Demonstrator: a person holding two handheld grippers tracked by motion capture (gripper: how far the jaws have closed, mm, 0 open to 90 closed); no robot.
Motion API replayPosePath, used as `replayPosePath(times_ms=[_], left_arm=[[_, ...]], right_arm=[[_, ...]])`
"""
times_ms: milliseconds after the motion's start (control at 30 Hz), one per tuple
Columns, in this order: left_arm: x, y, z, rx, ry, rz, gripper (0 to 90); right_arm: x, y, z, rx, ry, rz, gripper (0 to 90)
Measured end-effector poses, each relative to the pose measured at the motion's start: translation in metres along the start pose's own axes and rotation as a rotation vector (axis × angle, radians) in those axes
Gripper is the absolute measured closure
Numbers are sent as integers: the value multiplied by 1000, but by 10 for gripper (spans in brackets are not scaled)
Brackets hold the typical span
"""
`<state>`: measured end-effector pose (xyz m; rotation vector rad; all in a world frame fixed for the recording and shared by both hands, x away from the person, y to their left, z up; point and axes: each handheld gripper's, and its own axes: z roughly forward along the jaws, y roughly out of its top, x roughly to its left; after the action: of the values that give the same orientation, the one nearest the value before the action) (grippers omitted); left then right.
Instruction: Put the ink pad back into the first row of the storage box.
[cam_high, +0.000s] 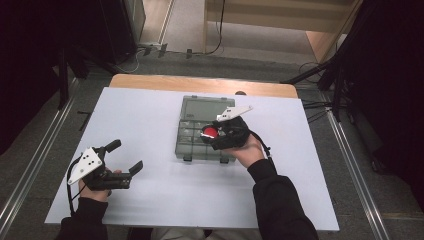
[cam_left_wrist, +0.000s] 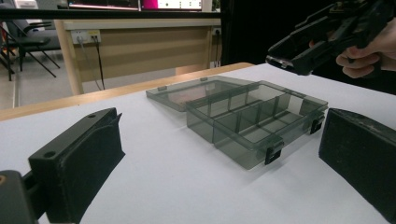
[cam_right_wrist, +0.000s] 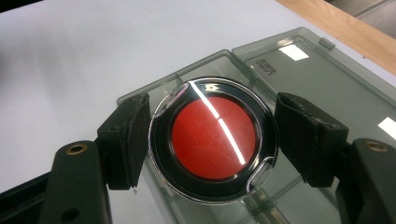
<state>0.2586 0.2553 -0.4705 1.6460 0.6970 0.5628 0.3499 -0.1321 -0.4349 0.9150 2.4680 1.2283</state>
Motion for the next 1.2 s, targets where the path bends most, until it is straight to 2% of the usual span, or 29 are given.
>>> replayPosePath(times_ms=[300, 500, 667, 833, 1033, 1133, 1167, 1200], left_arm=[[0, 0, 0, 0, 0, 0, 0], [0, 0, 0, -1, 2, -1, 0], [0, 0, 0, -2, 0, -1, 0], [0, 0, 0, -1, -3, 0, 0], [0, 0, 0, -2, -4, -1, 0], [0, 0, 0, -1, -5, -2, 0], [0, 0, 0, -1, -5, -2, 0], [0, 0, 0, -1, -5, -1, 0]], right_arm=[[-14, 4, 13, 42, -38, 37, 312], [-23, 5, 25, 85, -80, 56, 312], [-27, 6, 35, 115, -159, 69, 312], [-30, 2, 45, 152, -206, 82, 312], [-33, -1, 51, 165, -213, 80, 312], [-33, -2, 51, 145, -211, 106, 297], [-33, -3, 50, 120, -184, 129, 235], [-33, -3, 49, 108, -178, 143, 185]])
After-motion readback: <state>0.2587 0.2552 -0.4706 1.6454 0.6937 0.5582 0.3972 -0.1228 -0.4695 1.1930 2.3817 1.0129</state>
